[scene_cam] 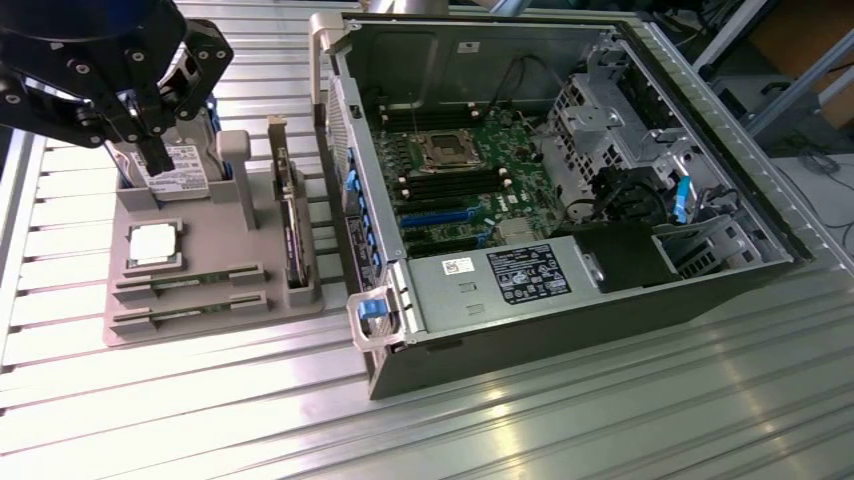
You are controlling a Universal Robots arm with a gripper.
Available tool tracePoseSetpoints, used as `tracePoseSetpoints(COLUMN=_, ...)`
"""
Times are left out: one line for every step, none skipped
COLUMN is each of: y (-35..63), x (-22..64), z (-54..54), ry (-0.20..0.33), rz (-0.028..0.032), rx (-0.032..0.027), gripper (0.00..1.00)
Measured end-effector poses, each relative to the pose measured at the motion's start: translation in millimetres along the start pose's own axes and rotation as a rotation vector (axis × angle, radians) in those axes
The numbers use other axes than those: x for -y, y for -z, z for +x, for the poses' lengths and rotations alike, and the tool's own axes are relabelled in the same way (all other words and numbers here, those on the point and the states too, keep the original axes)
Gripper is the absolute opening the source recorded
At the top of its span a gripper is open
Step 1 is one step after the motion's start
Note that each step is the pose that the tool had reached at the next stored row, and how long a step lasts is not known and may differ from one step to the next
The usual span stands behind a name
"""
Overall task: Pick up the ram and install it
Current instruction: 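Pick up the ram and move it above insertion slot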
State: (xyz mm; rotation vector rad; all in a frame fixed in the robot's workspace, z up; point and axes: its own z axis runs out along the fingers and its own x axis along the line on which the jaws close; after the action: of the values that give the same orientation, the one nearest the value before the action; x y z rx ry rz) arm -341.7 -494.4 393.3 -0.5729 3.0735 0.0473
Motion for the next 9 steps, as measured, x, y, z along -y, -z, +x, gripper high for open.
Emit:
tracePoseSetpoints(y=0.0, x=0.0, z=0.0, ry=0.010, rz=-0.0002, rx=-0.0004, gripper=0.11)
tracePoseSetpoints(y=0.0, x=0.0, z=0.0, ry=0.024, rz=-0.0005, rx=-0.0007, gripper=0.11)
tracePoseSetpoints(y=0.0, x=0.0, z=0.0, ry=0.041, rz=-0.0009, rx=-0.0011, gripper=0.11)
tracePoseSetpoints(y=0.0, x=0.0, z=0.0, ry=0.049, rz=-0.0010, rx=-0.0014, gripper=0.11)
tracePoseSetpoints(y=0.0, x=0.0, z=0.0, ry=0.062, rz=-0.0013, rx=-0.0018, gripper=0.11)
tracePoseSetpoints(y=0.0, x=0.0, z=0.0, ry=0.071, rz=-0.0014, rx=-0.0020, gripper=0.11)
tracePoseSetpoints(y=0.0, x=0.0, z=0.0, ry=0.079, rz=-0.0016, rx=-0.0022, gripper=0.11)
tracePoseSetpoints(y=0.0, x=0.0, z=0.0, ry=0.083, rz=-0.0017, rx=-0.0023, gripper=0.11)
tracePoseSetpoints(y=0.0, x=0.0, z=0.0, ry=0.093, rz=-0.0019, rx=-0.0025, gripper=0.11)
